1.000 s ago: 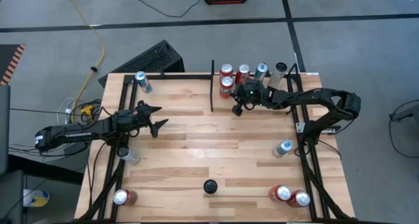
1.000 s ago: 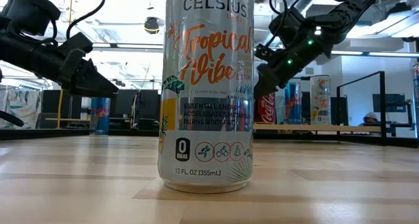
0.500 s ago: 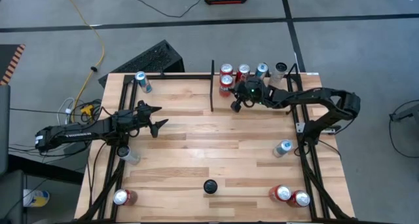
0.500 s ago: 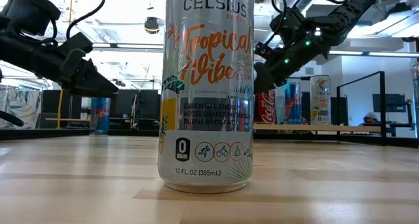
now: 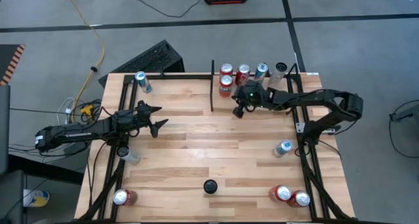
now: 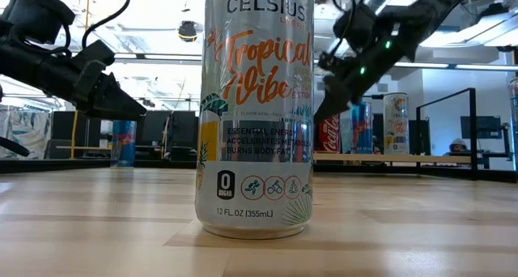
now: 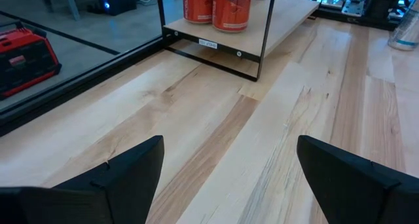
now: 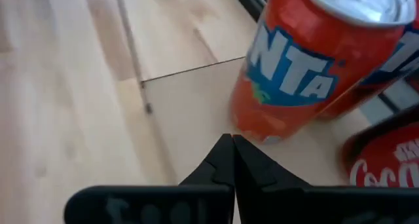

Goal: Place canned beverage on shelf
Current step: Put the right red-white soda can on the shelf aligned with the other red-white soda can

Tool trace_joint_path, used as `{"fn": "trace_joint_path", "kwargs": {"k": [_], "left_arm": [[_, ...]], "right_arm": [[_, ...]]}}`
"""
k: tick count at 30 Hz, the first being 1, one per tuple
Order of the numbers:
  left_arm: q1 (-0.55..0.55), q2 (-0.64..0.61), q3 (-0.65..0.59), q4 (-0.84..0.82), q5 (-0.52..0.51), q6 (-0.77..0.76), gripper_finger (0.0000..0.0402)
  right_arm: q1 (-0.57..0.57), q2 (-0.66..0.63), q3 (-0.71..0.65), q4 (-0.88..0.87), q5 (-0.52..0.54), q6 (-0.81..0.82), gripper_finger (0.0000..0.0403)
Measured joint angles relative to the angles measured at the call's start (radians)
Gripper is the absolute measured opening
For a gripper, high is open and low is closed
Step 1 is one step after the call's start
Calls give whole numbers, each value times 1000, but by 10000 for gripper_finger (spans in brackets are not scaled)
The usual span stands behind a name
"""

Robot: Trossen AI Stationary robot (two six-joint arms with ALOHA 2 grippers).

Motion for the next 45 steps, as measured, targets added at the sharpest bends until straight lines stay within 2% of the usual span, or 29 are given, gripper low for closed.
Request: {"fn": "trace_joint_path", "kwargs": {"k": [3,8,12,15,21,27,30,37,45], "left_arm": [[0,0,0,0,0,0,334],[0,0,0,0,0,0,334],[0,0,0,0,0,0,334],[0,0,0,0,0,0,334],[0,0,0,0,0,0,334],[0,0,0,0,0,0,334],[0,0,0,0,0,0,334],[0,0,0,0,0,0,334],[0,0,0,0,0,0,334]], "right_arm": [[55,-71,63,-162,0,49,20],[198,-181,225,-555,1,208,20],[357,-220,371,-835,-9,467,20],[488,-222,438,-961,-101,710,21],[761,-212,455,-982,-240,1160,28],[982,-196,455,-987,-239,1612,35],[1083,-196,455,-988,-239,1761,31],[1255,-197,455,-1053,-239,1982,26],[1354,-196,455,-1068,-236,2011,33]]}}
